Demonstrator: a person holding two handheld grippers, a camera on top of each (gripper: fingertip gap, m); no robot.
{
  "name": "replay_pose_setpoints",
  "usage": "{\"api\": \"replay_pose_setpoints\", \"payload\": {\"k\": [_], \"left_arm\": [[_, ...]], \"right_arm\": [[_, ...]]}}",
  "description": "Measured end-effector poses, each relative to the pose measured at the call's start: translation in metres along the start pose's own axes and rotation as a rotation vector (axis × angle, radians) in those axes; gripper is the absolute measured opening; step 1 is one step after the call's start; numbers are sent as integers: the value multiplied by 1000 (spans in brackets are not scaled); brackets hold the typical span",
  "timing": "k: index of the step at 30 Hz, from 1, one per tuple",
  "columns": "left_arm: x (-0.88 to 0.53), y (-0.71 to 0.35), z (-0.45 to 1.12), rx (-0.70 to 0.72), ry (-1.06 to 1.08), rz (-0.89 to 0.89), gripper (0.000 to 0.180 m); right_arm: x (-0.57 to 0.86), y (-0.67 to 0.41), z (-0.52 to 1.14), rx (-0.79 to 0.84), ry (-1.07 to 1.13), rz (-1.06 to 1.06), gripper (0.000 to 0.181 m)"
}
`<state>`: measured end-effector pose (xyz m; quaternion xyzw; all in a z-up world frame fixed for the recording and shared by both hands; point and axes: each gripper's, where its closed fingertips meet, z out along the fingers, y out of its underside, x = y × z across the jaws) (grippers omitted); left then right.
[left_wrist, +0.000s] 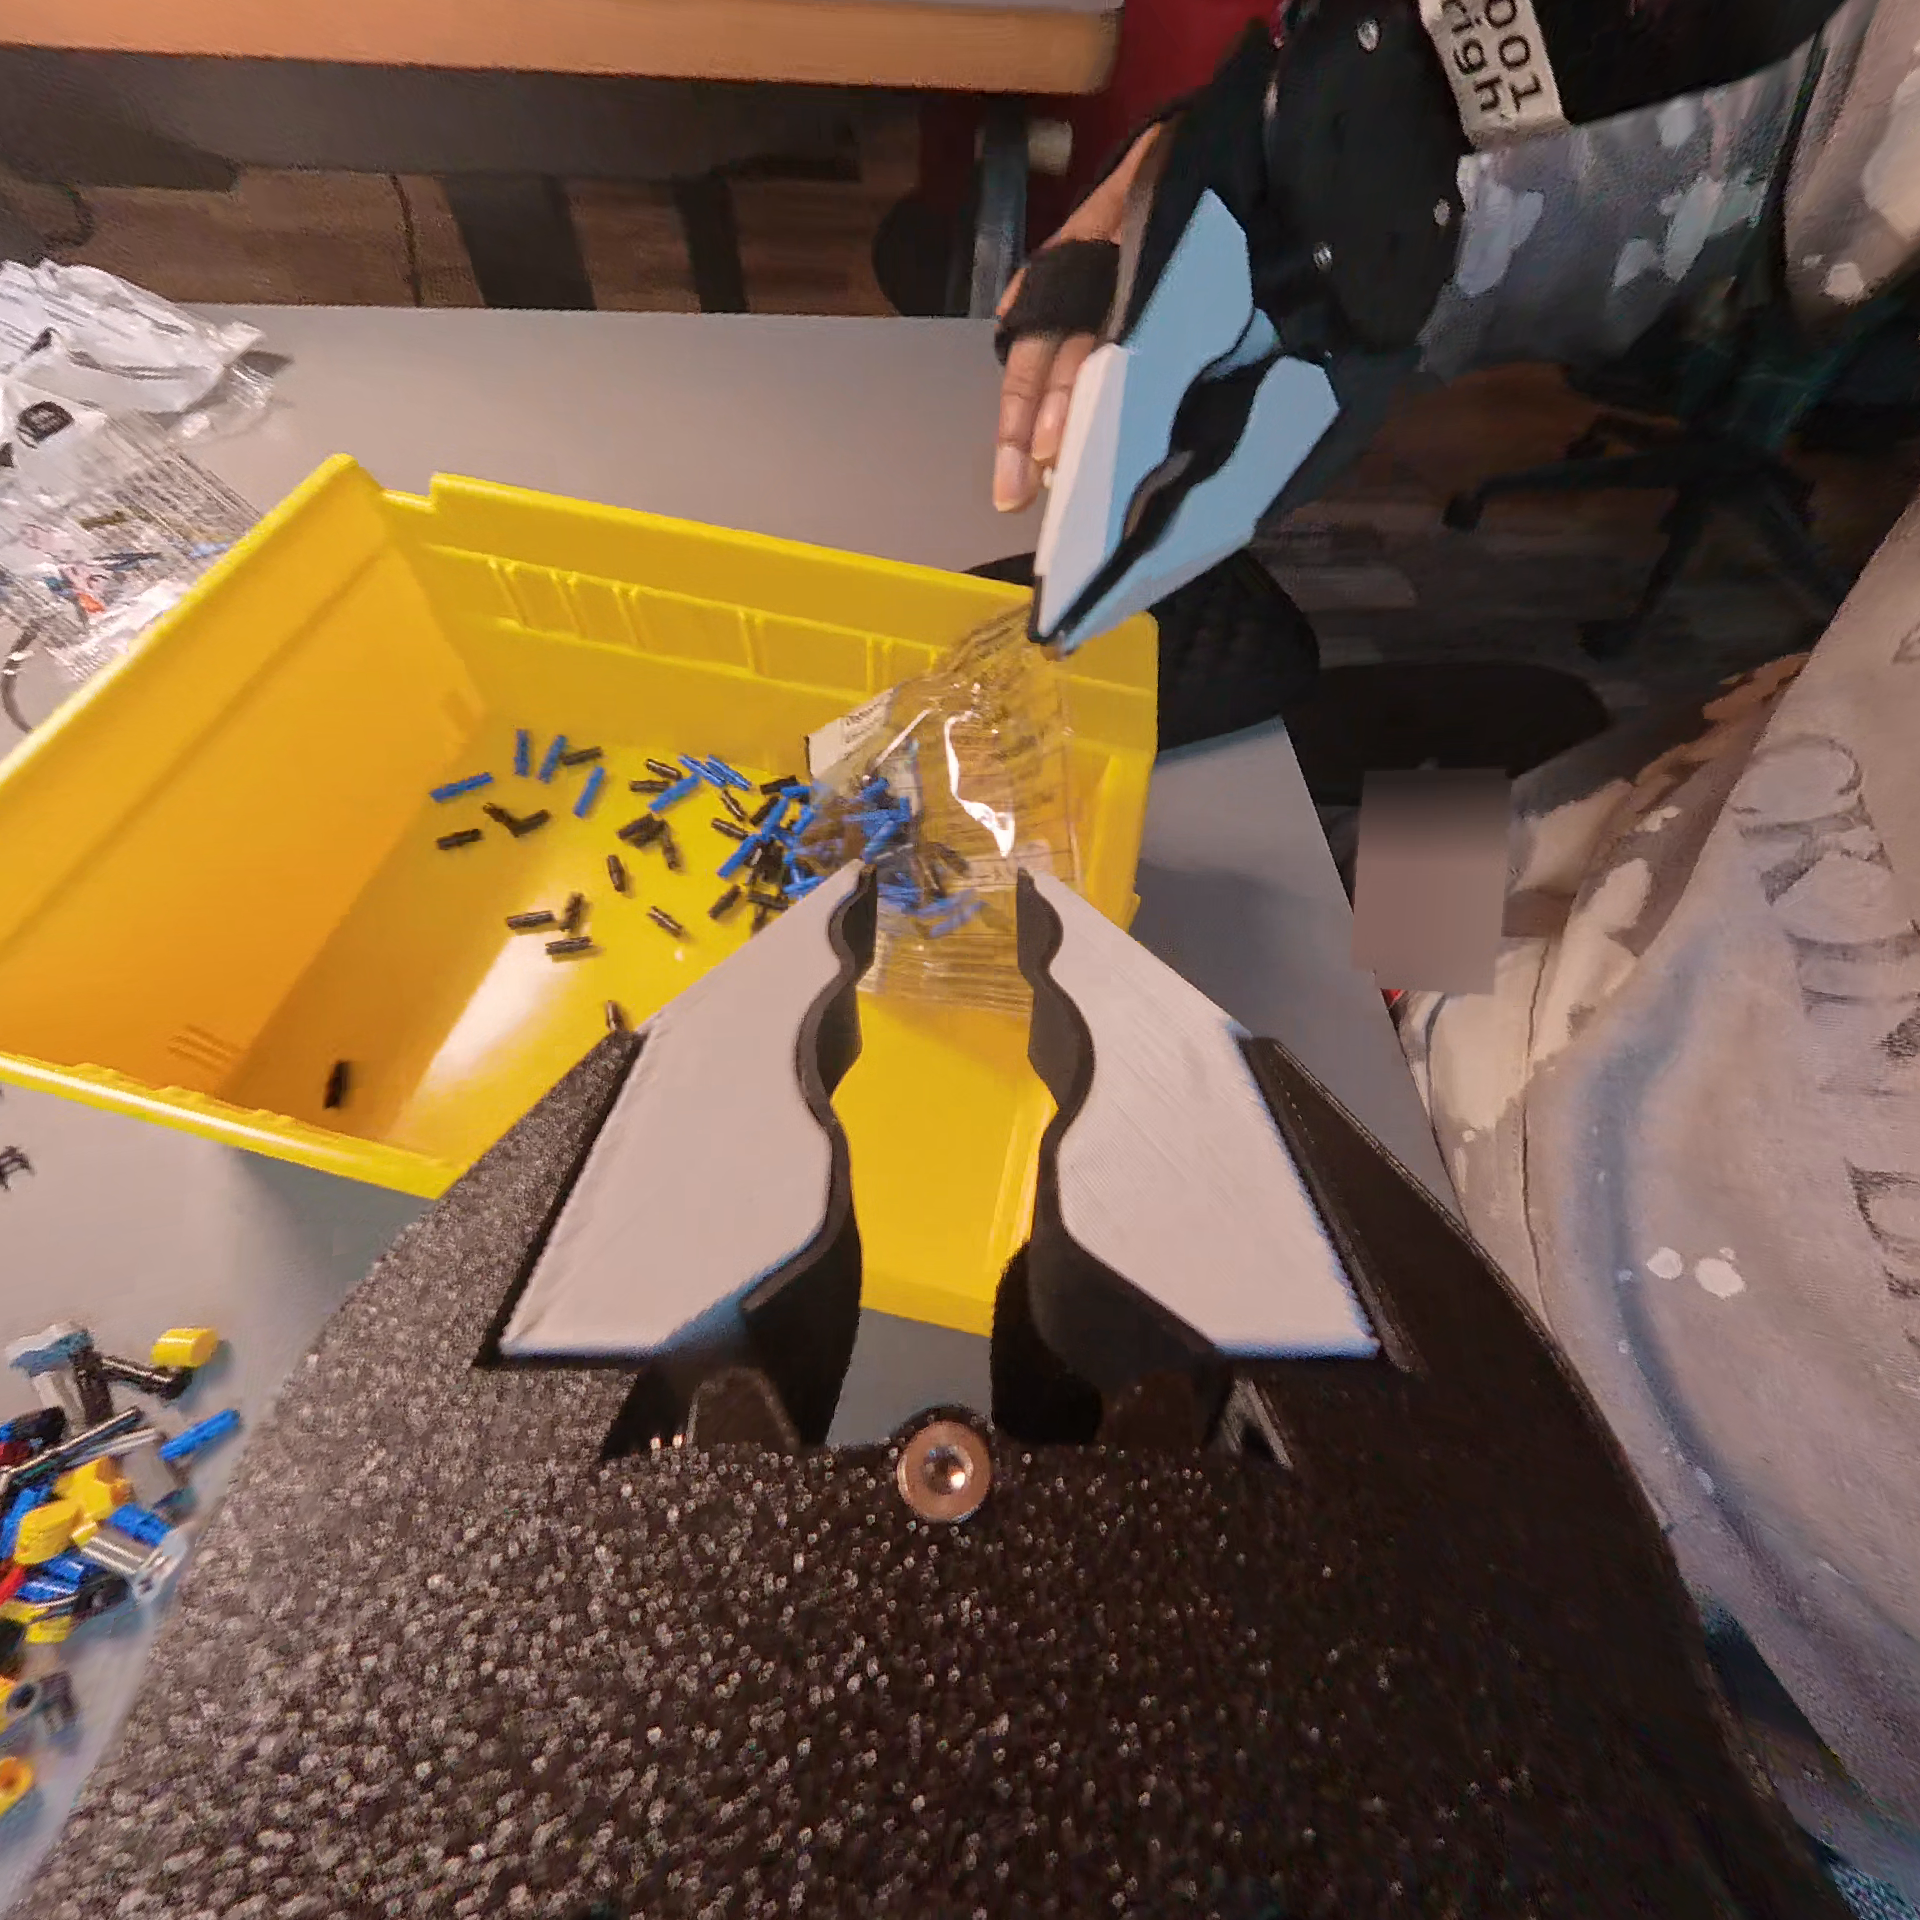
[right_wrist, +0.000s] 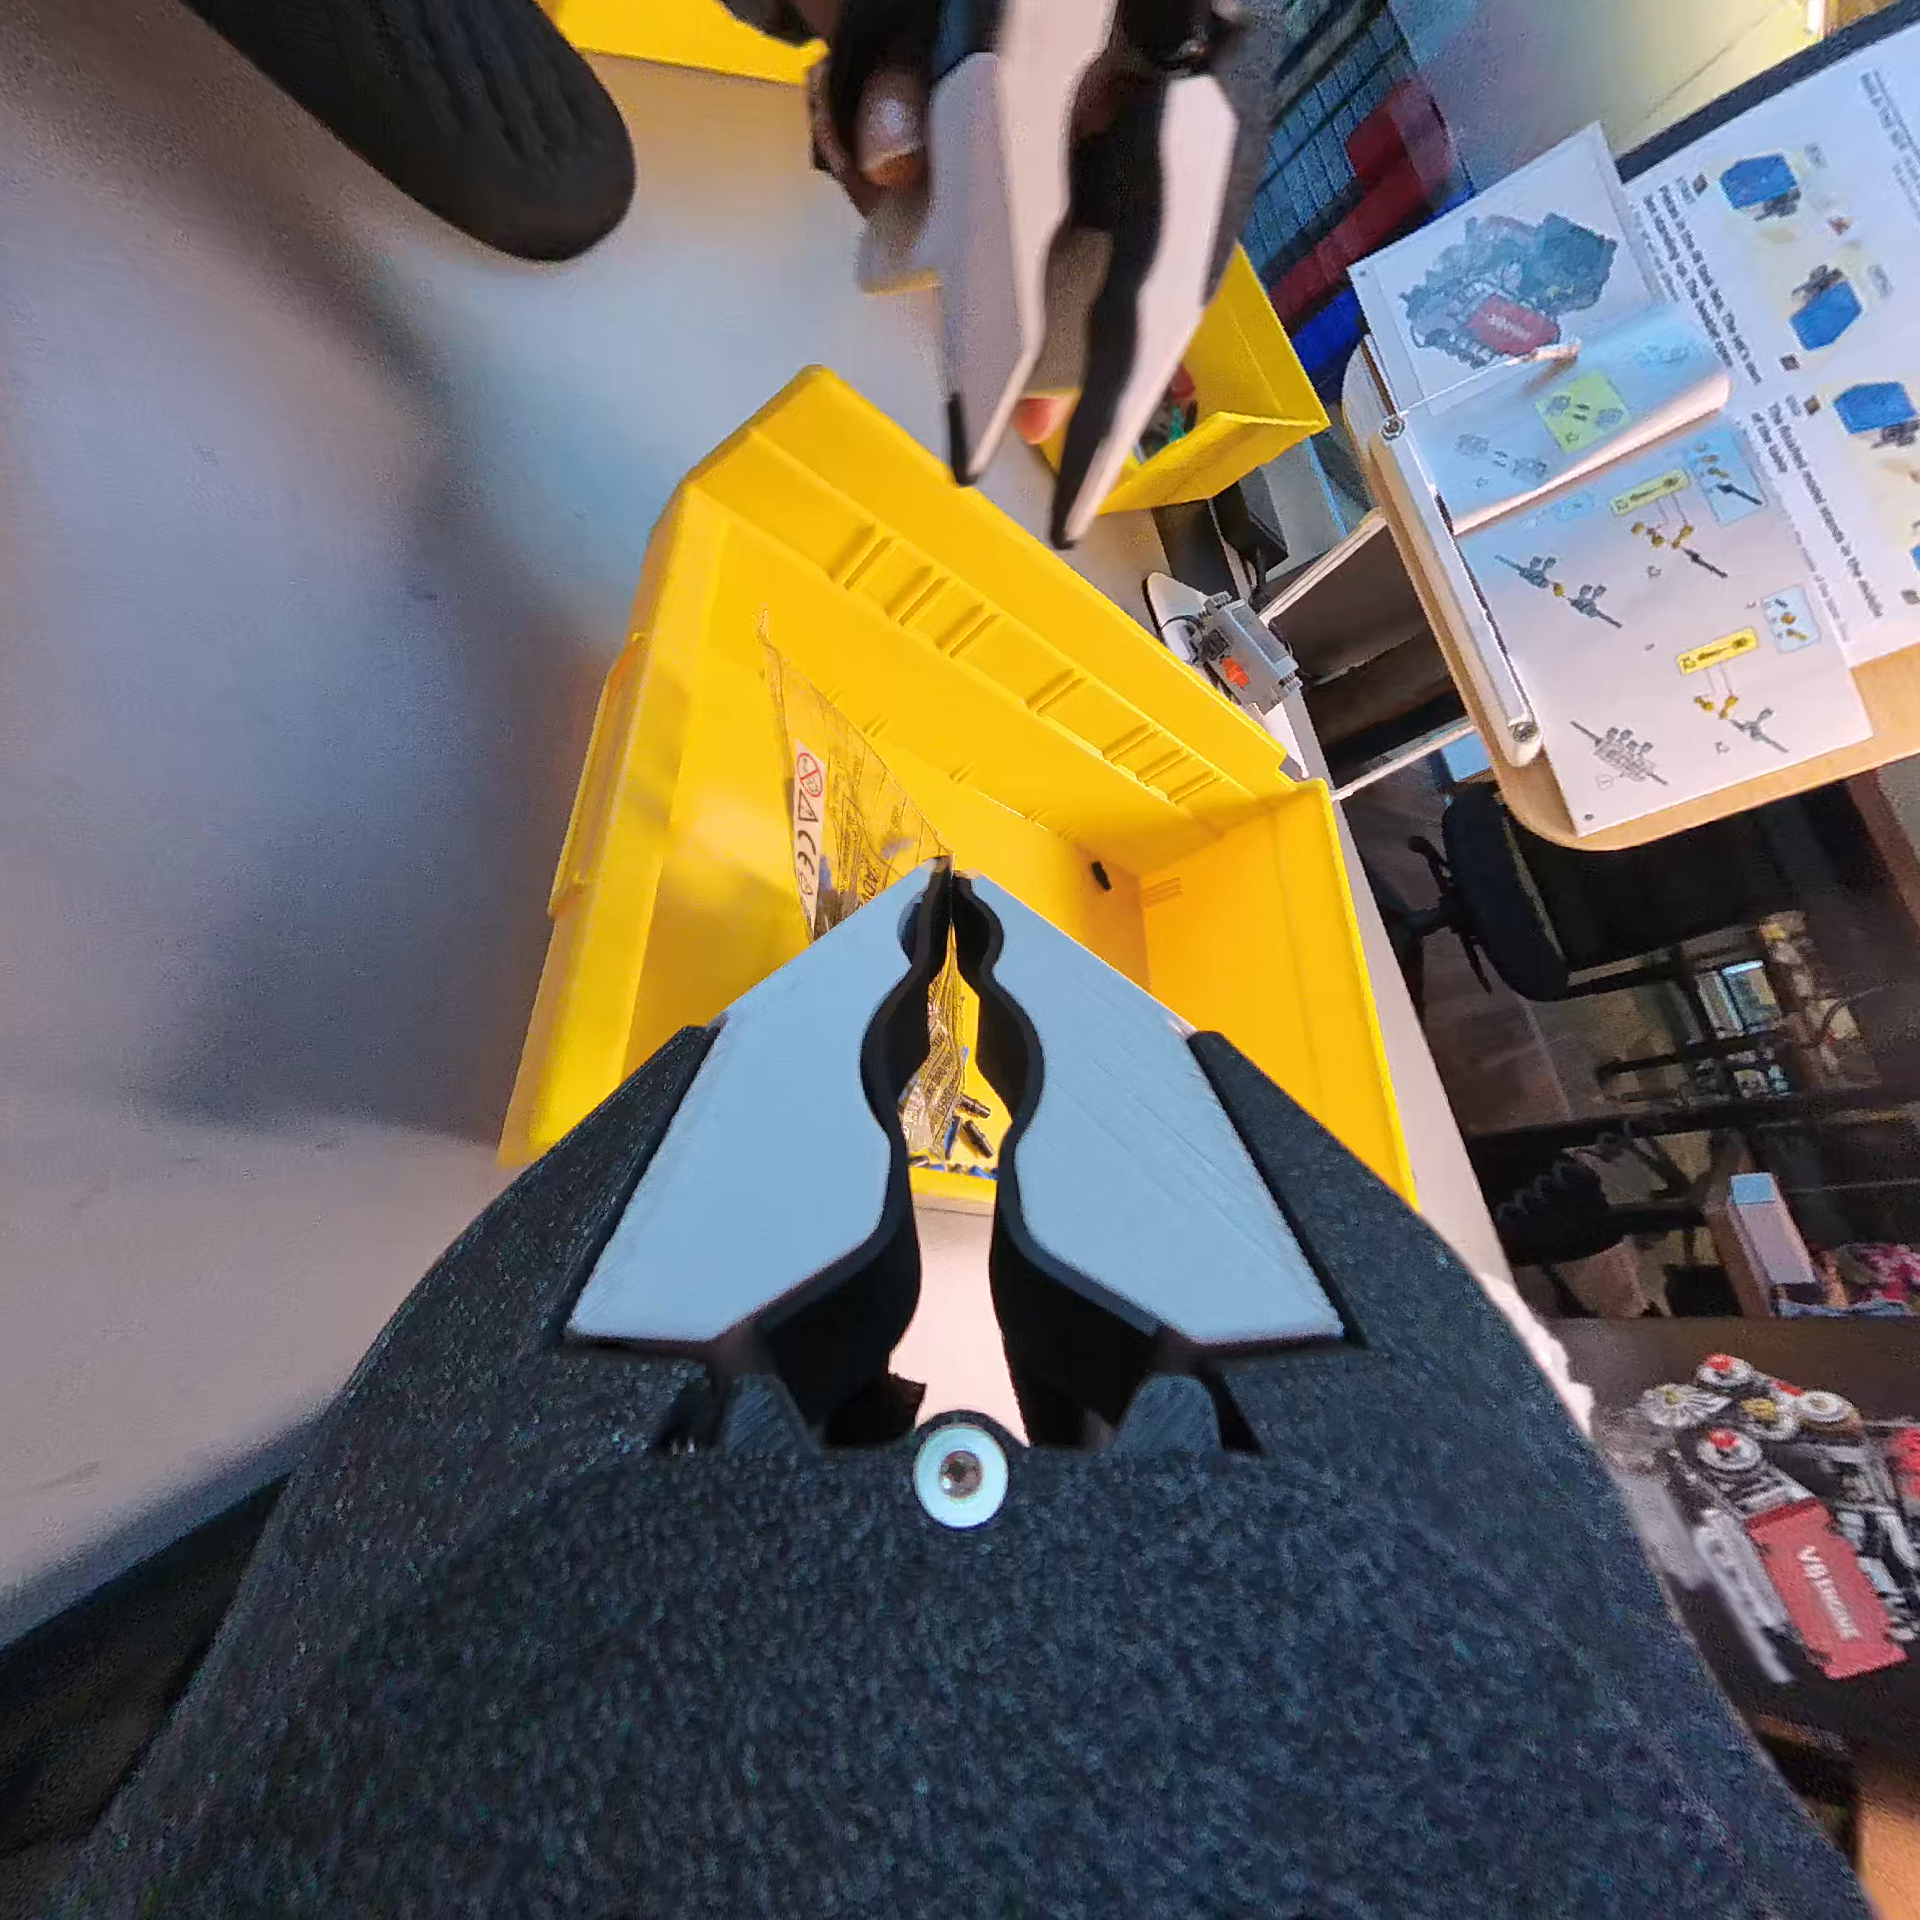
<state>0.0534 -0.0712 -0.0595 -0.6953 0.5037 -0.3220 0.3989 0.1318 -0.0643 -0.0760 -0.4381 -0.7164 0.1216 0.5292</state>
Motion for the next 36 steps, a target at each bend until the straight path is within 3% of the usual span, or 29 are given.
{"api": "replay_pose_setpoints", "payload": {"k": [9,12,19,22,24,27,28,30,34,36], "left_arm": [[-8,17,27,-121,-112,22,24],[-21,6,24,-69,-86,-6,2],[-55,-18,13,24,-12,-79,0],[-62,-30,4,102,59,-97,0],[-63,-37,-3,162,122,-117,0],[-72,-38,-5,197,136,-150,0],[-74,-37,-6,204,139,-163,0],[-76,-35,-9,222,146,-180,0],[-77,-36,-10,231,133,-182,0],[-77,-38,-11,244,140,-190,0]], "right_arm": [[48,-12,3,164,-43,427,0],[66,-6,6,179,-40,494,0],[99,2,11,173,-53,608,0],[106,0,11,171,-70,619,23],[104,4,15,158,-97,625,29],[93,4,25,156,-146,635,22],[92,3,26,167,-148,628,6],[92,1,24,185,-177,664,1],[98,0,22,220,-215,754,1],[99,-4,19,258,-258,813,13]]}}
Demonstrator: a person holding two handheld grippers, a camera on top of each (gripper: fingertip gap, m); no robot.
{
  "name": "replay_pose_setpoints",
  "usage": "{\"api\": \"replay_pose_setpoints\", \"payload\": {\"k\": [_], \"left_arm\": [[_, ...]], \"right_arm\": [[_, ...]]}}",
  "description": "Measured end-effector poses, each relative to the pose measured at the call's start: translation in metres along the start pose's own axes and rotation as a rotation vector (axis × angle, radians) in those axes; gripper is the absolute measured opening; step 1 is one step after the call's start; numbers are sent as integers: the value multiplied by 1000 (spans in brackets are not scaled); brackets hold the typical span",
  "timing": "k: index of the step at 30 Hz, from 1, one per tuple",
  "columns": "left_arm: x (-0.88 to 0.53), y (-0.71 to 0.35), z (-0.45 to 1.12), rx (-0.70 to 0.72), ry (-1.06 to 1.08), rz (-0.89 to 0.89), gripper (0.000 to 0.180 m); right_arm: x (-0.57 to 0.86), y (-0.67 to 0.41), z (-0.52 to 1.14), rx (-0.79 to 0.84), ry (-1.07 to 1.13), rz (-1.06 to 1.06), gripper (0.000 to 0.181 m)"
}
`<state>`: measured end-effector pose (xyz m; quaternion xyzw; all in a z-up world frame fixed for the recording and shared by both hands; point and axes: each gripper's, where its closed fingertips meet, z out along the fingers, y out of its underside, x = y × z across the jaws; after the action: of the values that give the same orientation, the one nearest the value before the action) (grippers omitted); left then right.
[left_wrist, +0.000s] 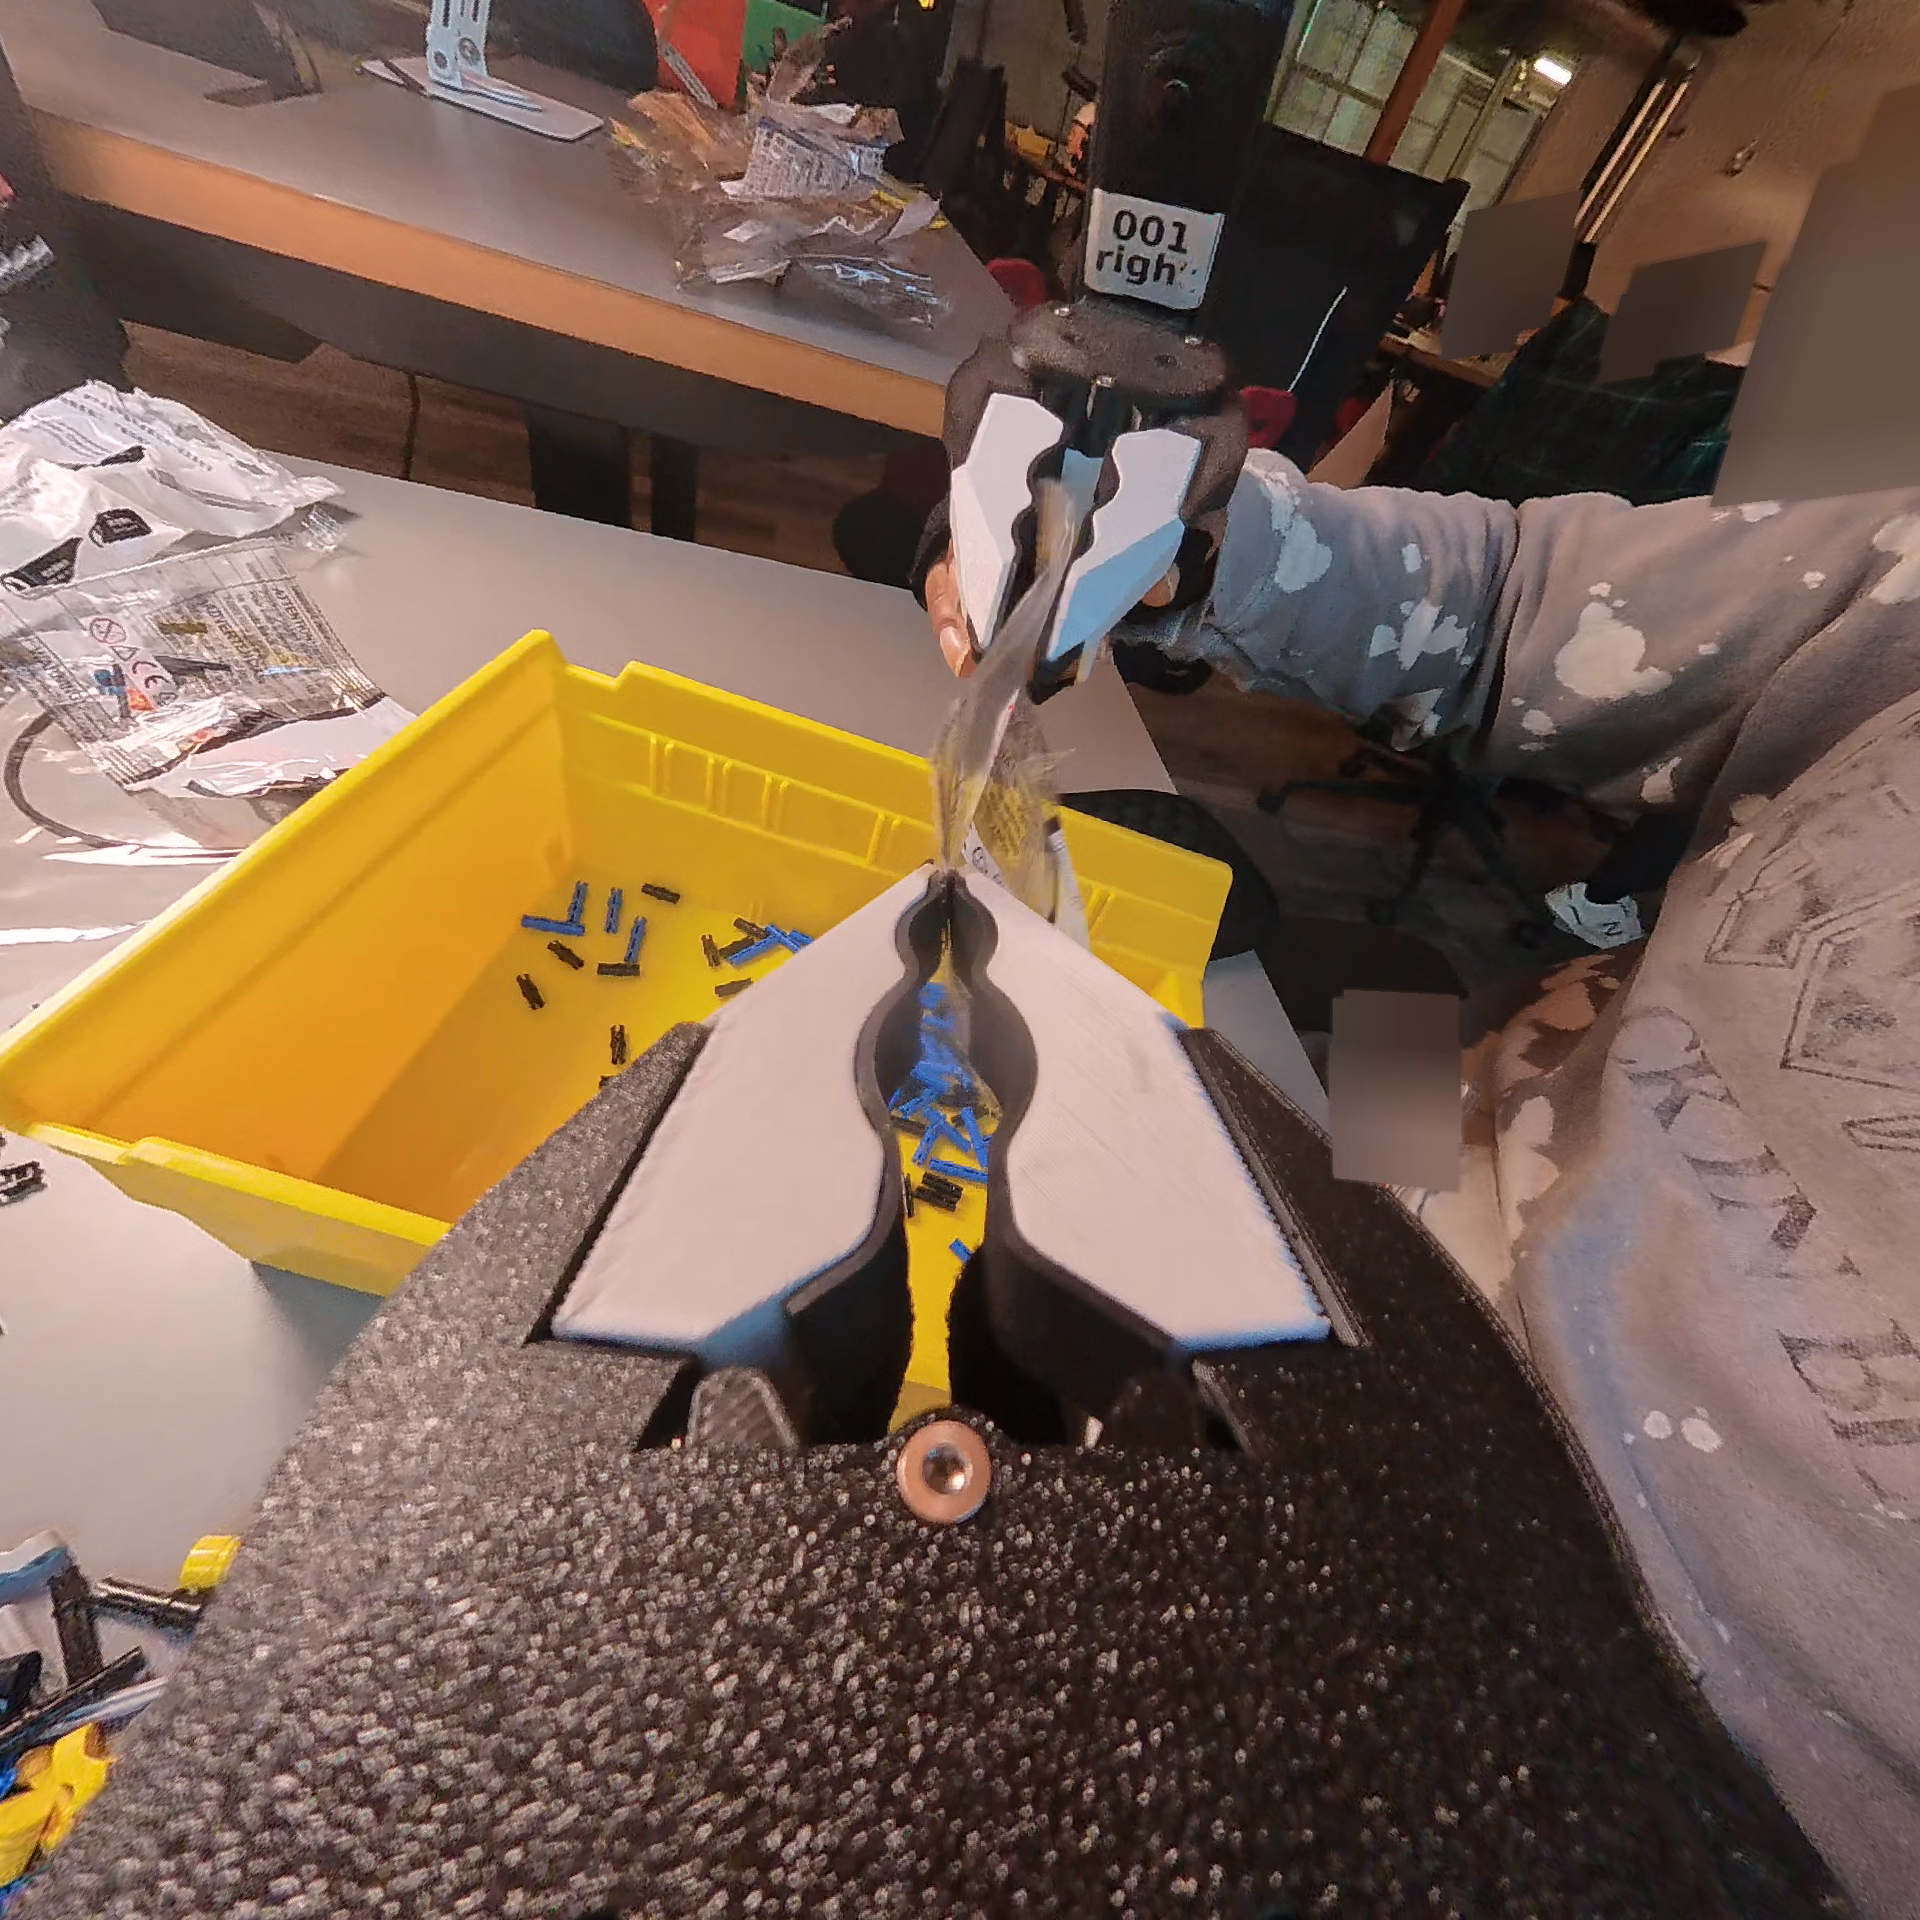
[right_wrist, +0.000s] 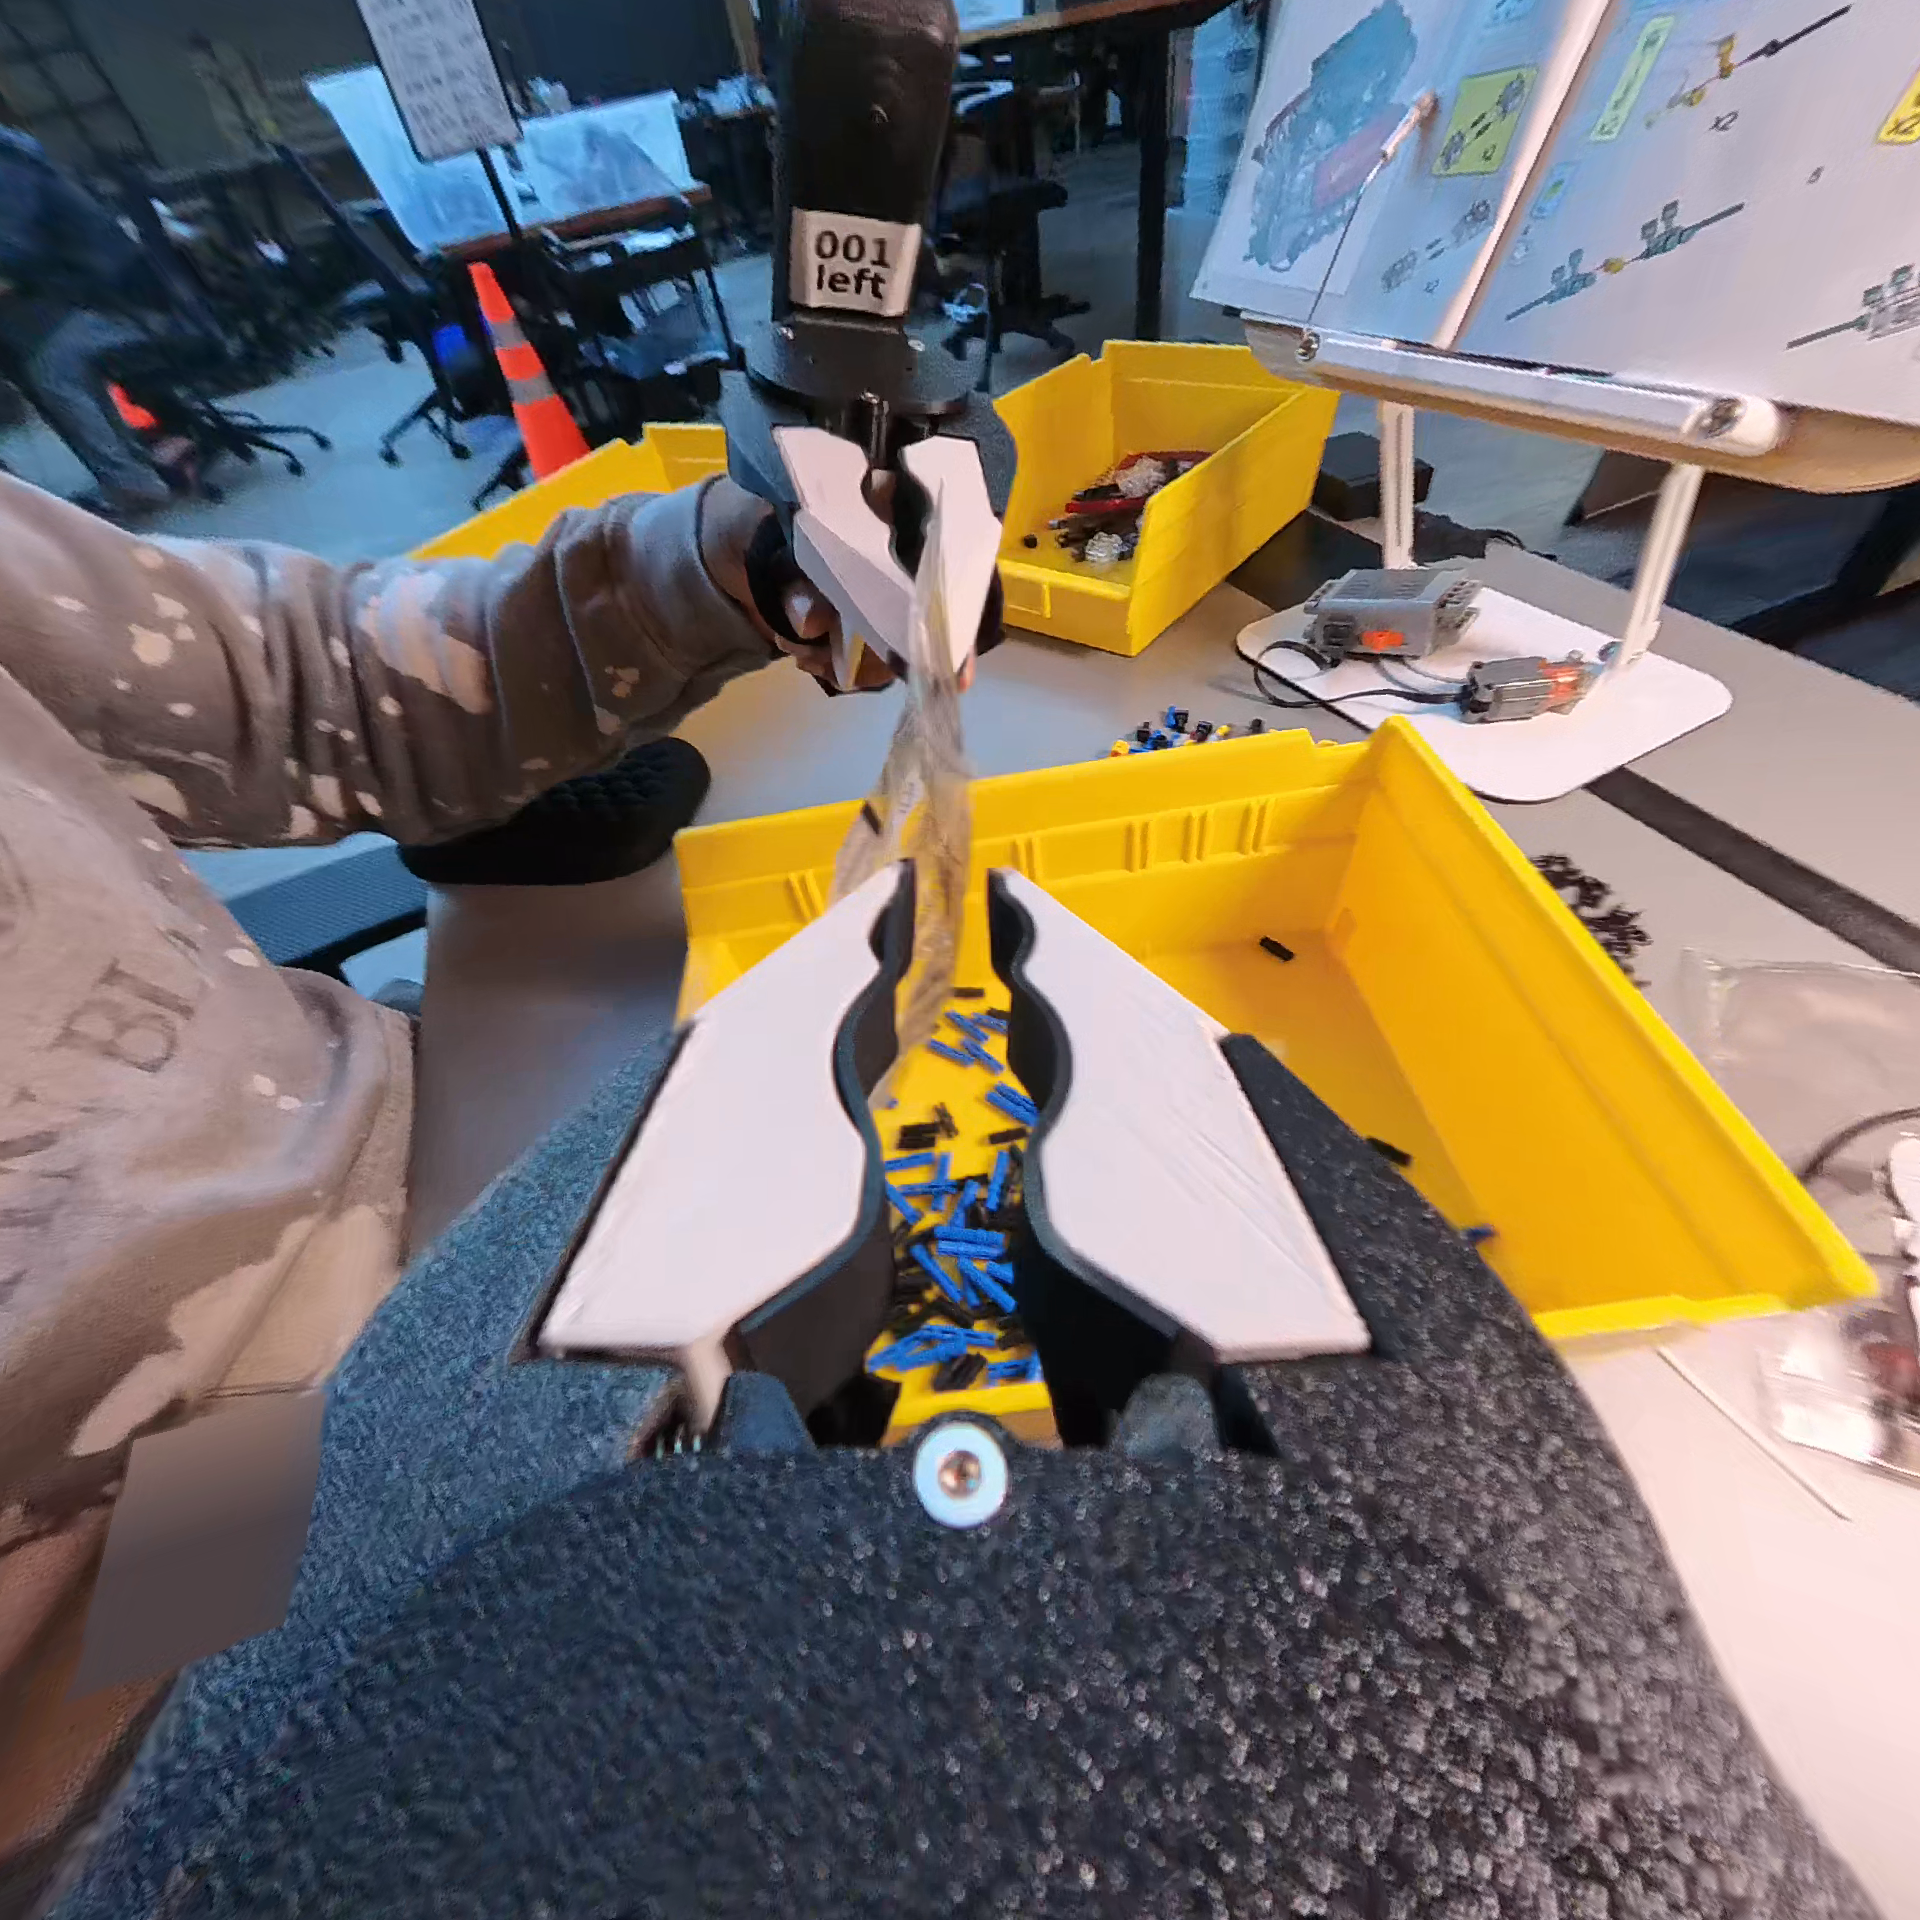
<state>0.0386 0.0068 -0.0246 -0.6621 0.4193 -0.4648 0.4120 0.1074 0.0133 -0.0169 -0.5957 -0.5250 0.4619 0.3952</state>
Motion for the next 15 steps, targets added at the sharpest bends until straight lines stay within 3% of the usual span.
{"api": "replay_pose_setpoints", "payload": {"k": [2,5,6,7,9,15], "left_arm": [[2,-2,-1,26,24,-7,0],[5,-3,0,56,56,-15,0],[5,-3,1,59,57,-22,0],[4,-1,2,53,49,-25,0],[1,3,3,35,35,-25,0],[-6,13,6,-22,1,-33,0]], "right_arm": [[-2,-2,0,24,-47,77,43],[0,6,3,27,-87,149,63],[-2,9,4,28,-115,167,59],[-7,10,5,32,-154,181,45],[-14,7,3,49,-187,139,0],[1,16,1,-28,-105,64,0]]}}
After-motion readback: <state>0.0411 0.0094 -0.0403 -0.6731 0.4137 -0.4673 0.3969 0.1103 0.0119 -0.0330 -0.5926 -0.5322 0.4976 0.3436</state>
